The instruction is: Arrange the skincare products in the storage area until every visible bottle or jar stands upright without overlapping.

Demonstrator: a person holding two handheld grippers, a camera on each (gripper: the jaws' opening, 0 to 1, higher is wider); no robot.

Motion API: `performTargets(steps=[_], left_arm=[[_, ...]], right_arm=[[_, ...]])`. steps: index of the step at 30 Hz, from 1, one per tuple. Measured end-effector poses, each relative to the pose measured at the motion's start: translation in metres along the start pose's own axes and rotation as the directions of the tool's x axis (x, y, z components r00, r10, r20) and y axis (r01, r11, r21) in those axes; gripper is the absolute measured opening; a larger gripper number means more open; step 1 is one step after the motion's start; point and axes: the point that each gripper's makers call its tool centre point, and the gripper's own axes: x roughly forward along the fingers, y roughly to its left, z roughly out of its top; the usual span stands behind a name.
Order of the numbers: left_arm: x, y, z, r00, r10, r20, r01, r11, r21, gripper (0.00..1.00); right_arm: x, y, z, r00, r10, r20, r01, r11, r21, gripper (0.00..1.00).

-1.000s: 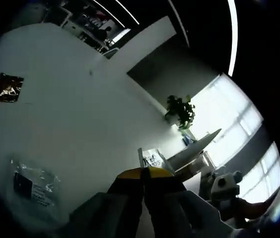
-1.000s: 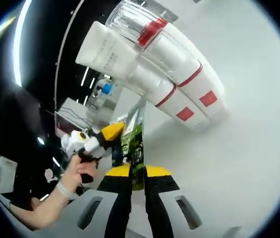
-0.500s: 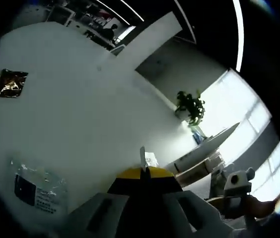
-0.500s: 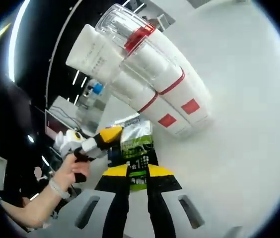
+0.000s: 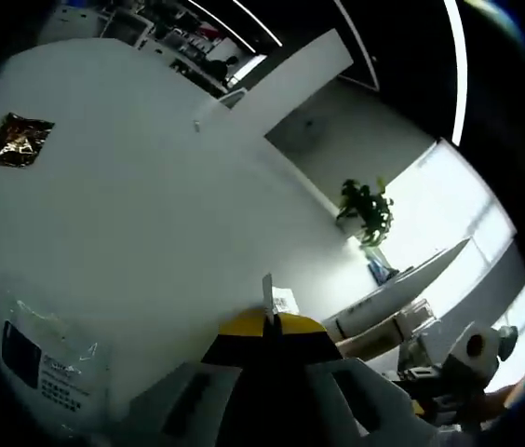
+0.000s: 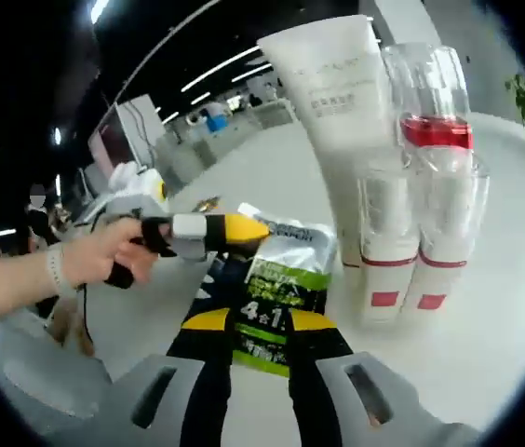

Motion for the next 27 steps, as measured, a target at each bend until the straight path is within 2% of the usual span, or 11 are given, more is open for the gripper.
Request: performTargets(steps=[2,4,6,9,12,18,25,27], left_arm=[[0.002,-0.002,-0.001,1.0,-0.004,-0.009,0.004,1.0,0.013,0.0],[0.004,0.0,-0.001,1.0,-0.003,-0.016,0.004,1.0,0.022,0.0],[0.005,0.001,-0.001,1.0,0.001,-0.013,-0.001,1.0,0.025,0.0],[0.008,0.007,0.001,1.0,0.006,-0.008,-0.005,0.999,0.031,0.0],[0.01,0.007,0.001,1.0,0.002,-0.007,-0.002,0.999,0.039,0.0],[0.011,0.009,-0.003,1.0,0.015,-0.017,-0.014,0.998,0.061,0.0],[0.01,0.0,-0.01,0.999,0.027,-0.02,-0.025,0.995,0.1,0.0],[0.011,0.003,-0.007,1.0,0.028,-0.013,-0.027,0.994,0.108,0.01]], right_arm=[[0.007,0.002,0.0,1.0,-0.009,-0.002,0.009,0.996,-0.09,0.31],[0.012,0.001,-0.001,0.999,-0.033,-0.009,0.031,0.985,-0.167,0.31],[0.015,0.002,0.003,0.999,-0.044,0.014,0.046,0.981,-0.188,0.31],[0.021,0.004,-0.002,0.999,-0.037,-0.012,0.035,0.986,-0.165,0.37],[0.025,-0.001,-0.008,0.997,-0.064,-0.031,0.058,0.982,-0.18,0.42],[0.026,-0.007,-0.018,0.993,-0.095,-0.063,0.085,0.986,-0.144,0.52],[0.027,-0.007,-0.019,0.991,-0.106,-0.077,0.092,0.983,-0.161,0.52],[0.027,-0.006,-0.02,0.991,-0.11,-0.079,0.095,0.98,-0.174,0.53]])
